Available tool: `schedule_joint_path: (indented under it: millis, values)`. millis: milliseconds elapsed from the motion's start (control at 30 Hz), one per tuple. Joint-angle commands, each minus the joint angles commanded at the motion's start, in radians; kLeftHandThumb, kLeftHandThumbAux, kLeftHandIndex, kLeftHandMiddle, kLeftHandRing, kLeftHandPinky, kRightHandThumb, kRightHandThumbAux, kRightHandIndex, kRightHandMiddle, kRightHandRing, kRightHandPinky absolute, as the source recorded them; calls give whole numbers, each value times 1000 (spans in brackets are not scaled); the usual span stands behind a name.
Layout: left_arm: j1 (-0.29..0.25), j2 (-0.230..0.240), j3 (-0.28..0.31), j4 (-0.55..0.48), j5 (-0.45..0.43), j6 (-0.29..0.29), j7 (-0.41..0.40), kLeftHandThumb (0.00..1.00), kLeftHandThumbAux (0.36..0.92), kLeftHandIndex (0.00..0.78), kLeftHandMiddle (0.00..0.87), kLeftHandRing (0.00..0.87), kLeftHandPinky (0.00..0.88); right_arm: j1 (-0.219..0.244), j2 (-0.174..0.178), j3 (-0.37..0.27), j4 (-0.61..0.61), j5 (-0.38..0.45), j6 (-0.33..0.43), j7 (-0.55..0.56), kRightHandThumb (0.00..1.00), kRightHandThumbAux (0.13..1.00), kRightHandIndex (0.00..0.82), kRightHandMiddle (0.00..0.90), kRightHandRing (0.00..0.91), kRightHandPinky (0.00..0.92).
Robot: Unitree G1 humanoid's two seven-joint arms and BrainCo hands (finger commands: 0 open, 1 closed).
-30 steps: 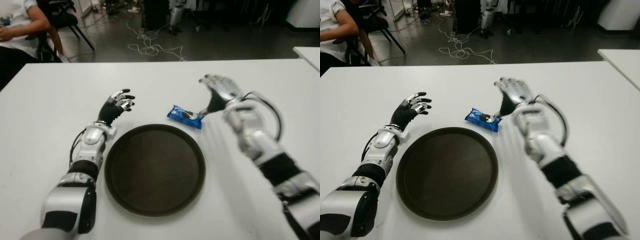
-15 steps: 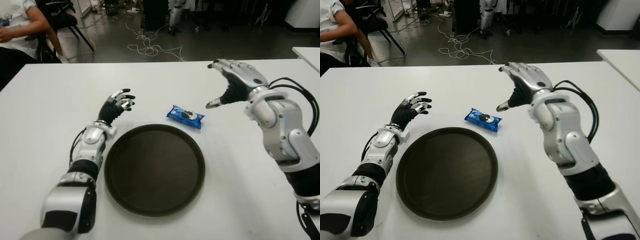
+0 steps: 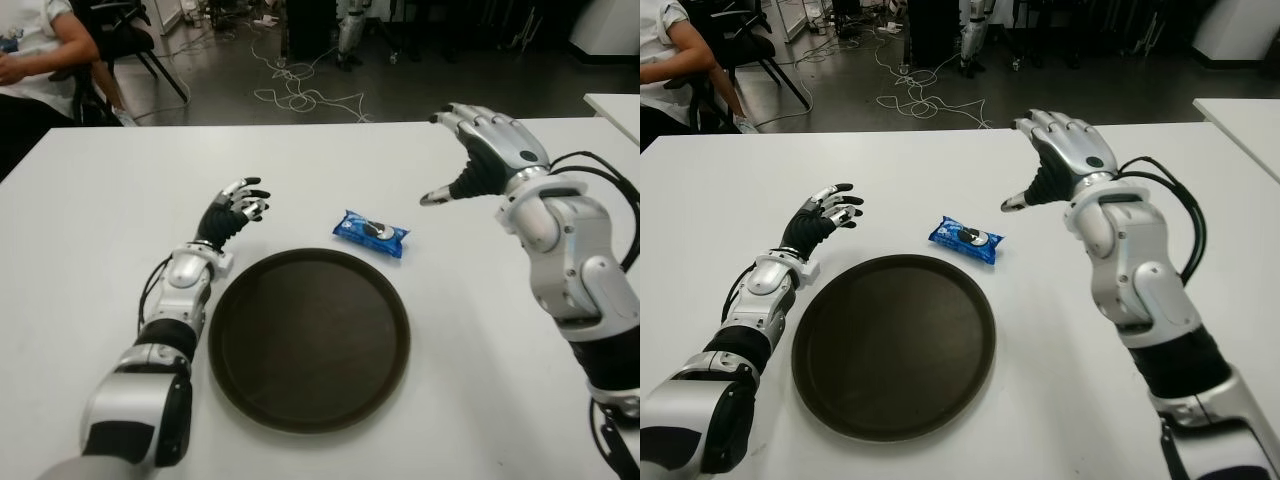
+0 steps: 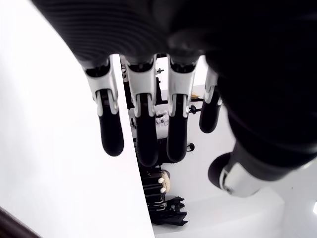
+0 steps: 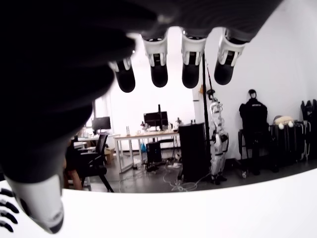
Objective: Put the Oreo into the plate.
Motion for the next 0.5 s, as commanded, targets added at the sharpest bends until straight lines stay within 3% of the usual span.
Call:
schedule_joint_path:
  millis: [500]
  values:
    - [1, -12, 12, -6, -20, 0, -11, 95, 661, 199, 320, 317, 337, -84, 89, 75, 237, 22, -93, -81, 0, 750, 75, 101, 81, 17]
